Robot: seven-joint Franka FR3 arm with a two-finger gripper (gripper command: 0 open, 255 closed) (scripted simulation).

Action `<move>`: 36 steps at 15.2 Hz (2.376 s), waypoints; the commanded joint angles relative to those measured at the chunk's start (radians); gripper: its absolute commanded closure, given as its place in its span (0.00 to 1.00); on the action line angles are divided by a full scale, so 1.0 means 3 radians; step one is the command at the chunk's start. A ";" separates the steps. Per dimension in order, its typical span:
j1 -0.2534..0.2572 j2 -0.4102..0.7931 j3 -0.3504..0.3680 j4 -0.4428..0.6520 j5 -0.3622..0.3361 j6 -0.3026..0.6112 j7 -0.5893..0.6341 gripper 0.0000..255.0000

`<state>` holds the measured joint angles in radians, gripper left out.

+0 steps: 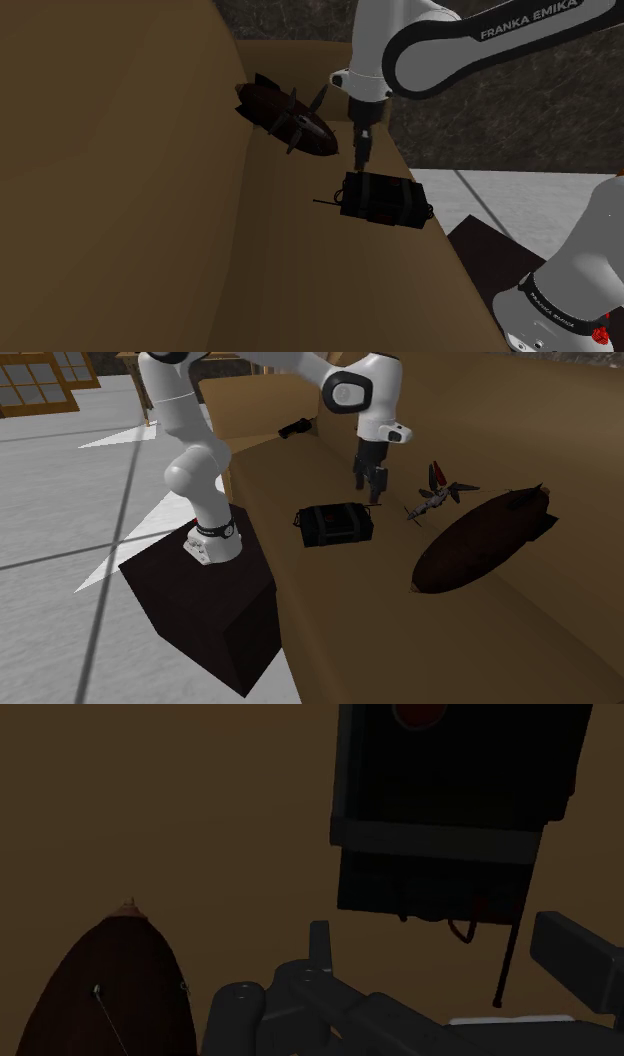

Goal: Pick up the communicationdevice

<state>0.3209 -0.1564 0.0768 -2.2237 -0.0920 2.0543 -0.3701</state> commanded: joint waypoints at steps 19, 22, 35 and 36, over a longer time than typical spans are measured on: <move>0.0265 0.0629 0.0242 -0.0131 -0.0108 0.0616 -0.0379 1.00; 0.0265 0.0628 0.0241 -0.0132 -0.0108 0.0617 -0.0379 1.00; 0.0267 0.0408 0.0244 0.0049 -0.0036 0.0223 -0.0455 1.00; 0.0267 0.0387 0.0244 0.0072 -0.0030 0.0179 -0.0462 1.00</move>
<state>0.3999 -0.0308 0.1488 -2.2060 -0.1032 2.1187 -0.5079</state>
